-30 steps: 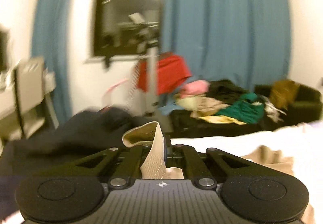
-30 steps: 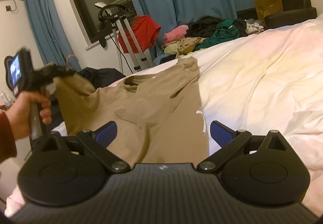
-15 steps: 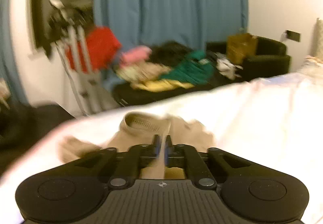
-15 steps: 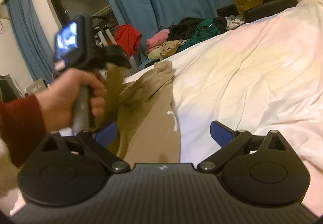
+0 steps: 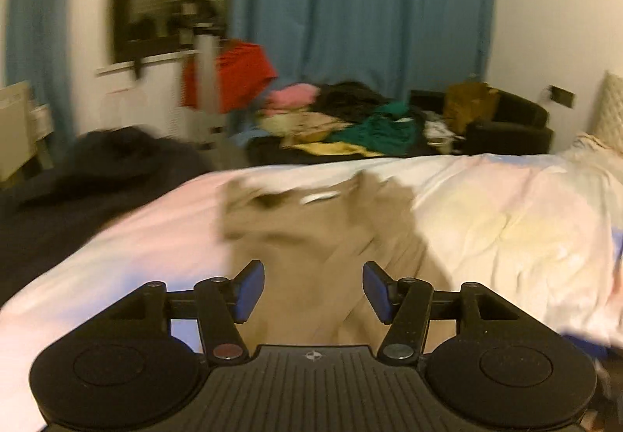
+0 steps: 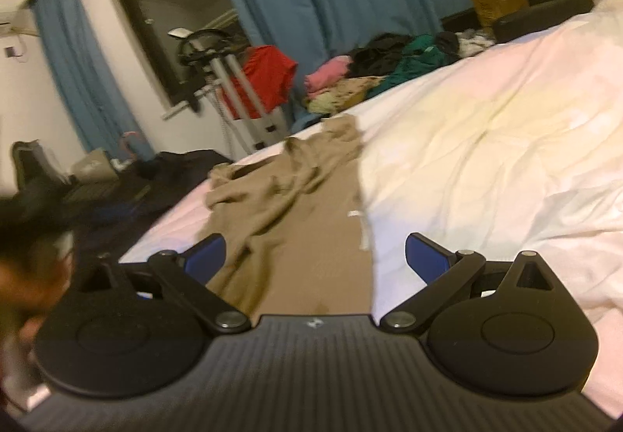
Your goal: Fold clothes
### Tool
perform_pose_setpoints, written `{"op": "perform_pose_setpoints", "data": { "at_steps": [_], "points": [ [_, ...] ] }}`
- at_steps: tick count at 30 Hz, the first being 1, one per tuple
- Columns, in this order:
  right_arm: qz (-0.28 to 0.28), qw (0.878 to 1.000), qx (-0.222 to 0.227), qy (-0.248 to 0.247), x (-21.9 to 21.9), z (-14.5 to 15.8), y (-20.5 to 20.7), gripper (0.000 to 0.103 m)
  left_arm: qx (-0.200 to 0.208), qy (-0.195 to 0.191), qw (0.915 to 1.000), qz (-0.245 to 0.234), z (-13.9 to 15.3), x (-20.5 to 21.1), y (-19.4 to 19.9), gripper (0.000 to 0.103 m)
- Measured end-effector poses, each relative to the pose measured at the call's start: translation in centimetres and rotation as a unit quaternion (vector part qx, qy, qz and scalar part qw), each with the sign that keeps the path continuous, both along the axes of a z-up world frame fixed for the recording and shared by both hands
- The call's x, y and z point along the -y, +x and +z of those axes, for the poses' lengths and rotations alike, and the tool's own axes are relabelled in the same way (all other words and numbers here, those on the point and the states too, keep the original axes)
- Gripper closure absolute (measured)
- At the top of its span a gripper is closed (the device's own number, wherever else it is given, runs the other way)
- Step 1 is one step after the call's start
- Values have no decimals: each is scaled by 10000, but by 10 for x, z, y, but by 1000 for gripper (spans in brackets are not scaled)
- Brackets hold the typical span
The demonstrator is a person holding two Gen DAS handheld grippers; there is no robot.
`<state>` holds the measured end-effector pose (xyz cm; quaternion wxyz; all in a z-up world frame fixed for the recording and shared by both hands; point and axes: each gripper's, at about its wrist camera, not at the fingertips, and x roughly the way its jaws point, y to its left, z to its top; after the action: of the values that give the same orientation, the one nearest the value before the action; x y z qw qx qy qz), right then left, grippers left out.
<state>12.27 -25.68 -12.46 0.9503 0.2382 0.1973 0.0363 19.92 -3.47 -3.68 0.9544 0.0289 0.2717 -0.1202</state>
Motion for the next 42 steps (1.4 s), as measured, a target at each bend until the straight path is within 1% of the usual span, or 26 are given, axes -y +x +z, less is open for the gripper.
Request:
{"op": "perform_pose_setpoints", "data": {
  "at_steps": [3, 5, 6, 8, 10, 12, 14, 16, 18, 20, 22, 25, 27, 28, 29, 30, 31, 32, 34, 36, 39, 42],
  "points": [
    [491, 9986, 6, 187, -12, 2, -7, 3, -11, -224, 9993, 285, 6, -44, -59, 43],
    [984, 9944, -114, 377, -26, 3, -11, 4, -5, -356, 9982, 481, 7, -70, -90, 43],
    [1270, 9906, -192, 477, -33, 3, -14, 5, 10, -421, 9975, 565, 7, -81, -103, 43],
    [1713, 9817, -396, 728, -50, 3, -21, 23, 0, -637, 9959, 639, 8, -101, -119, 43],
    [2185, 9683, -669, 1005, -72, 2, -29, 24, -18, -853, 9941, 665, 9, -118, -130, 43],
    [2609, 9541, -859, 1191, -97, 1, -41, 26, 28, -933, 9936, 638, 11, -127, -134, 43],
    [2906, 9392, -1112, 1449, -121, -4, -49, 34, 87, -997, 9930, 623, 12, -135, -137, 43],
    [3108, 9210, -1487, 1818, -144, -17, -54, 36, 145, -1060, 9924, 608, 13, -143, -139, 43],
    [3230, 9073, -1855, 1951, -166, -30, -56, 36, 131, -1181, 9911, 601, 11, -150, -138, 43],
    [3341, 8952, -2148, 2020, -183, -41, -58, 36, 57, -1310, 9893, 644, 7, -157, -135, 43],
    [3364, 8891, -2336, 2042, -197, -50, -56, 36, 22, -1414, 9878, 651, 5, -162, -135, 43],
    [3258, 8874, -2528, 2059, -210, -61, -53, 37, 30, -1498, 9864, 684, 5, -167, -135, 43],
    [3185, 8893, -2537, 2084, -215, -64, -52, 47, 34, -1543, 9854, 724, 5, -170, -135, 43],
    [3170, 8905, -2534, 2055, -217, -64, -52, 57, 26, -1567, 9849, 740, 5, -171, -135, 43],
    [3150, 8920, -2540, 2015, -217, -64, -54, 72, 12, -1588, 9844, 757, 4, -172, -134, 43],
    [3127, 8935, -2549, 1971, -218, -63, -55, 80, -1, -1600, 9841, 768, 4, -173, -133, 43],
    [3105, 8950, -2559, 1928, -218, -63, -56, 90, -16, -1604, 9840, 774, 4, -173, -133, 43],
    [3081, 8991, -2520, 1819, -217, -60, -59, 92, -23, -1608, 9840, 768, 4, -173, -133, 43],
    [3063, 9112, -2290, 1528, -215, -46, -69, 98, -22, -1616, 9841, 733, 5, -172, -134, 43],
    [3038, 9208, -2040, 1351, -207, -29, -78, 98, -24, -1616, 9844, 697, 5, -171, -135, 43],
    [3011, 9310, -1702, 1170, -191, -5, -99, 98, -57, -1573, 9854, 642, 5, -168, -136, 43],
    [2924, 9365, -1565, 1141, -172, 12, -109, 98, -176, -1567, 9859, 565, 3, -165, -136, 43]
  ]
}}
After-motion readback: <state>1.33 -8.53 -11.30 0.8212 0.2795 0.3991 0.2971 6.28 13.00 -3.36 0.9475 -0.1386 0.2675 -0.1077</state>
